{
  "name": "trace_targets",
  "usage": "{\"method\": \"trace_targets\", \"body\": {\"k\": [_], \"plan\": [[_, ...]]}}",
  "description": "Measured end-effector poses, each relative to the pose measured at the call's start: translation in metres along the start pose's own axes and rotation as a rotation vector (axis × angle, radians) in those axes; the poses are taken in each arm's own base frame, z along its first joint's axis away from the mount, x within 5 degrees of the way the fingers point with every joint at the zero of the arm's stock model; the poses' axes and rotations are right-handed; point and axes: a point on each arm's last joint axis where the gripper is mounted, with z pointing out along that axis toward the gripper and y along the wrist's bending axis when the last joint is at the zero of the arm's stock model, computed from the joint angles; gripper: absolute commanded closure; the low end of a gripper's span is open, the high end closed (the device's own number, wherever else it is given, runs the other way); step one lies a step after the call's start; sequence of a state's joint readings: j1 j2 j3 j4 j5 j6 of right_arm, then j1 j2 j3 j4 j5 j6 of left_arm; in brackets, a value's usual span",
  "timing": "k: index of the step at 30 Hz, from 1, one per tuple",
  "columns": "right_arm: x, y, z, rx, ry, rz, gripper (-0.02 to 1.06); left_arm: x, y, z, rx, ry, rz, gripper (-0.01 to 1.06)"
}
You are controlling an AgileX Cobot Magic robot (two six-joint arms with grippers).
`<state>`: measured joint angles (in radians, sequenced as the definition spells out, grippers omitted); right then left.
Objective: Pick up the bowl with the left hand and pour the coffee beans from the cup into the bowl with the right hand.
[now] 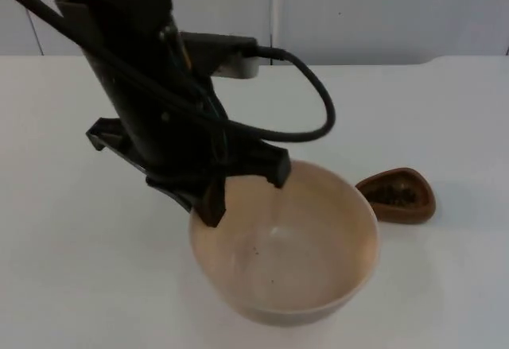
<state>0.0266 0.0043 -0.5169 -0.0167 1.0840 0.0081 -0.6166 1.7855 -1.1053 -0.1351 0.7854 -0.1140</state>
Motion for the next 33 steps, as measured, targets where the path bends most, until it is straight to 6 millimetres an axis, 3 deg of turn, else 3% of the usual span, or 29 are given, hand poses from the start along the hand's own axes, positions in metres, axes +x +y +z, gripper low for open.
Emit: {"method": "trace_targets", "body": {"k": [21,33], "plan": [[0.0,0.0,0.0,0.0,0.0,0.0,-0.01,0.0026,-0.0013,0.0002,-0.014,0.023,-0.005,1.05],[0.0,0.005,-0.0001,-0.055,0.0,0.029,-0.01,-0.0019,0.0006,0.0002,-0.032,-0.03,-0.196,1.05]]}}
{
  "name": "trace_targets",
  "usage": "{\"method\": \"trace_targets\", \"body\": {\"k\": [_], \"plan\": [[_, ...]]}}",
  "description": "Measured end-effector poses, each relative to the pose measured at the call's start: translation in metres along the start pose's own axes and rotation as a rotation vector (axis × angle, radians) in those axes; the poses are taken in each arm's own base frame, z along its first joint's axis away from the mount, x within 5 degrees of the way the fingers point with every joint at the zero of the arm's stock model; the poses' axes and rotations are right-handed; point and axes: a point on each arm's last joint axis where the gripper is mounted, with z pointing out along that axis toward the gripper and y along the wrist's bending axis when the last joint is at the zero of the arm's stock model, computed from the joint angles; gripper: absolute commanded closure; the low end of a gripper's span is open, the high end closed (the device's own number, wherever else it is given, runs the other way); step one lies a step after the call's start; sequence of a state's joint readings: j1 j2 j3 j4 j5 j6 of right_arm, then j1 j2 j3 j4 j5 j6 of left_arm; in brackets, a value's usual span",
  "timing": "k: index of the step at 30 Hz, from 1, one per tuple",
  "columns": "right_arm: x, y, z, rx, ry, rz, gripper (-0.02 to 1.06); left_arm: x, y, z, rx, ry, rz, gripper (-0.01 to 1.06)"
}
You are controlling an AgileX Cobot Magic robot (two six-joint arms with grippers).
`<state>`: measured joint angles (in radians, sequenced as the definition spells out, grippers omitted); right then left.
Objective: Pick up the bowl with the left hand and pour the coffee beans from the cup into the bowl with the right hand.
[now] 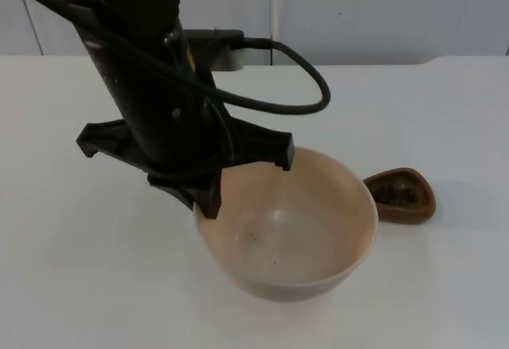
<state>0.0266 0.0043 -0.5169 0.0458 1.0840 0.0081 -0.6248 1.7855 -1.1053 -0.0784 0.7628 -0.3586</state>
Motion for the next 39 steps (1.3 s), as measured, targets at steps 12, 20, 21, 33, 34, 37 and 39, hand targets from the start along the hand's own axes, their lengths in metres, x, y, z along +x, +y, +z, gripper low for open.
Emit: {"method": "trace_targets", "body": {"k": [12,20,21,33,34,37,39], "plan": [[-0.017,0.002,0.015,-0.019,0.088,0.019,0.0,0.0,0.0,0.0,-0.004,-0.002,-0.022,1.05],[-0.059,0.002,0.039,-0.019,0.146,0.023,0.0,0.0,0.0,0.0,-0.004,-0.002,-0.022,1.05],[-0.059,0.002,0.039,-0.019,0.146,0.023,0.0,0.0,0.0,0.0,-0.004,-0.002,-0.022,1.05],[-0.123,0.003,0.068,-0.016,0.217,0.027,0.0,0.0,0.001,0.0,-0.006,0.002,-0.022,1.05],[-0.128,0.003,0.07,-0.016,0.225,0.027,0.0,0.0,0.001,0.0,-0.006,0.002,-0.022,1.05],[-0.137,0.003,0.075,-0.016,0.244,0.027,0.0,0.0,0.001,0.0,-0.006,0.004,-0.022,1.05],[-0.142,0.003,0.079,-0.016,0.266,0.027,0.0,0.0,0.001,0.0,-0.006,0.004,-0.022,1.05]]}}
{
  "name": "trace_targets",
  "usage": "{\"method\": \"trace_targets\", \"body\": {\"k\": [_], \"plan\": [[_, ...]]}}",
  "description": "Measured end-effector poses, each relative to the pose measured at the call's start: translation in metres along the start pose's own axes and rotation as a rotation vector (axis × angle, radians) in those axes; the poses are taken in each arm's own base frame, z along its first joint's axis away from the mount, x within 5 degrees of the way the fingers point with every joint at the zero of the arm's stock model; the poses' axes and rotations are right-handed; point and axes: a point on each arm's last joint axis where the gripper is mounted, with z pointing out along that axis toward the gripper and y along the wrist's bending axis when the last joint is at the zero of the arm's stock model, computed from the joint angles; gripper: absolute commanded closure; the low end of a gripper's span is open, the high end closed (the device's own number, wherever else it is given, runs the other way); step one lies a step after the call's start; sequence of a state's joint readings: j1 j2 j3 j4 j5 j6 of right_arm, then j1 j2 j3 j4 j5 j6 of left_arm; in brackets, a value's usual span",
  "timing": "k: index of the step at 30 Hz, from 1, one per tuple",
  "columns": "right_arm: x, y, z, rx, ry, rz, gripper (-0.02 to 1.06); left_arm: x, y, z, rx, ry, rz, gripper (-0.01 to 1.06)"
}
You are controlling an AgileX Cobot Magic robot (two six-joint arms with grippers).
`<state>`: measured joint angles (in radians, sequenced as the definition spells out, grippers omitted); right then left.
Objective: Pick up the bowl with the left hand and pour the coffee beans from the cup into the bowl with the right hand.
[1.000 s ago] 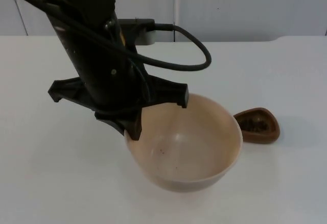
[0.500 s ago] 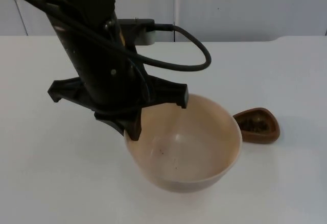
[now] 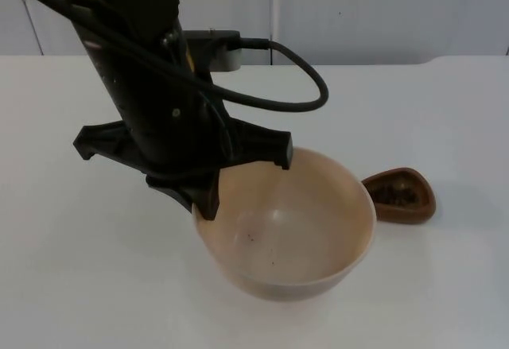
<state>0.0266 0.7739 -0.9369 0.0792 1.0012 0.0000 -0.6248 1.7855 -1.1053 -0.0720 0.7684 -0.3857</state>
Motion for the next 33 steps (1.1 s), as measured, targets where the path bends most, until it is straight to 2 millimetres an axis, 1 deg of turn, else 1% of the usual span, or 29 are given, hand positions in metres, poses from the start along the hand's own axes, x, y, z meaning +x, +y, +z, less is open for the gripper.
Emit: {"method": "trace_targets", "body": {"k": [1,5,7,12,13,15,18,20,23,24,27,28,32,33], "plan": [[0.0,0.0,0.0,0.0,0.0,0.0,0.0,0.0,0.0,0.0,0.0,0.0,0.0,1.05],[-0.011,0.0,0.006,0.001,0.026,0.001,0.0,0.0,0.0,0.0,-0.001,0.002,-0.002,1.05],[-0.013,0.0,0.009,0.001,0.038,0.002,0.0,0.0,0.0,0.0,-0.001,0.002,-0.004,1.05],[-0.02,-0.001,0.026,0.003,0.108,0.005,0.0,0.0,0.0,0.0,-0.001,0.002,-0.004,1.05],[-0.02,-0.001,0.026,0.003,0.108,0.005,0.0,0.0,0.0,0.0,-0.001,0.002,-0.004,1.05],[-0.021,-0.001,0.036,0.005,0.143,0.008,0.0,0.0,0.0,0.0,-0.001,0.002,-0.004,1.05],[-0.023,-0.002,0.046,0.006,0.178,0.01,0.0,0.0,0.0,0.0,-0.001,0.002,-0.006,1.05],[-0.023,-0.002,0.049,0.007,0.19,0.011,0.0,0.0,0.0,0.0,-0.001,0.002,-0.006,1.05],[-0.024,-0.003,0.064,0.009,0.239,0.014,0.0,0.0,0.0,0.0,-0.001,0.002,-0.006,1.05],[-0.024,-0.003,0.064,0.009,0.239,0.014,0.0,0.0,0.0,0.0,-0.001,0.002,-0.006,1.05],[-0.024,-0.004,0.079,0.008,0.29,0.02,0.0,0.0,0.0,0.0,-0.001,0.002,-0.006,1.05],[-0.024,-0.004,0.079,0.008,0.29,0.02,0.0,0.0,0.0,0.0,-0.001,0.002,-0.006,1.05],[-0.023,-0.003,0.101,-0.014,0.367,0.047,0.0,0.0,0.0,0.0,-0.001,0.002,-0.006,1.05],[-0.023,-0.003,0.101,-0.014,0.367,0.047,0.0,0.0,0.0,0.0,-0.001,0.002,-0.006,1.05]]}}
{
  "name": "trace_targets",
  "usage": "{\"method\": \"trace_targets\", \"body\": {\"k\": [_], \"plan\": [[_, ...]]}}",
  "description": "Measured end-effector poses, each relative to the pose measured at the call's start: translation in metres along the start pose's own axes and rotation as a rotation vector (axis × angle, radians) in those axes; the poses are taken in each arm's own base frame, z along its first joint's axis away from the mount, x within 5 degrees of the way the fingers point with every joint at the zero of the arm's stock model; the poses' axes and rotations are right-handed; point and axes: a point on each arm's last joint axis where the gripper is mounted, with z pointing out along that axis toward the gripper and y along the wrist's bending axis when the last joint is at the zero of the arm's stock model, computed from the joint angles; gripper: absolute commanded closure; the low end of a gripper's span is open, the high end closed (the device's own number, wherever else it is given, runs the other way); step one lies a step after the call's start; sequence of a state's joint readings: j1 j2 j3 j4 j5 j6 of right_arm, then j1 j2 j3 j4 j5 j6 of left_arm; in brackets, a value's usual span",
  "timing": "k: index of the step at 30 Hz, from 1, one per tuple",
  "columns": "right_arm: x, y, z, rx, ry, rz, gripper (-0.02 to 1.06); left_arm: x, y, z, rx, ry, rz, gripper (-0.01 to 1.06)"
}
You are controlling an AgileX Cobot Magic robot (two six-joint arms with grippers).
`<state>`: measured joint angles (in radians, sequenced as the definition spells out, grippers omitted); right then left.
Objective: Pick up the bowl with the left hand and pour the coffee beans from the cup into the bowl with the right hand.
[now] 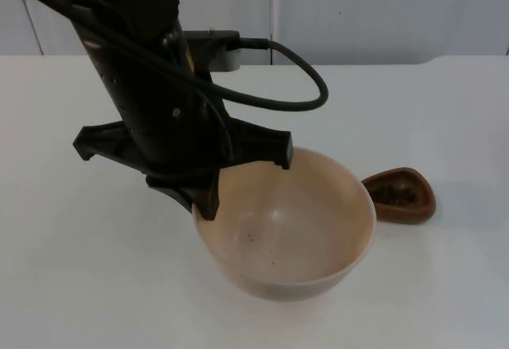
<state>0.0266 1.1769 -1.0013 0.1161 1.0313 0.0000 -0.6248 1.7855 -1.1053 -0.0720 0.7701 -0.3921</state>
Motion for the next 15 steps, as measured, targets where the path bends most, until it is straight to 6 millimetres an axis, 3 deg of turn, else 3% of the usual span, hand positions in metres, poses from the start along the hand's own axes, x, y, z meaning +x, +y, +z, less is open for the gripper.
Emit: {"method": "trace_targets", "body": {"k": [7,15], "plan": [[-0.008,0.001,0.033,-0.018,0.109,0.017,0.0,0.0,0.0,0.0,0.0,0.0,0.0,1.05],[-0.014,0.04,0.07,-0.064,0.132,-0.124,0.0,0.0,0.0,0.0,0.0,0.0,0.0,1.05]]}}
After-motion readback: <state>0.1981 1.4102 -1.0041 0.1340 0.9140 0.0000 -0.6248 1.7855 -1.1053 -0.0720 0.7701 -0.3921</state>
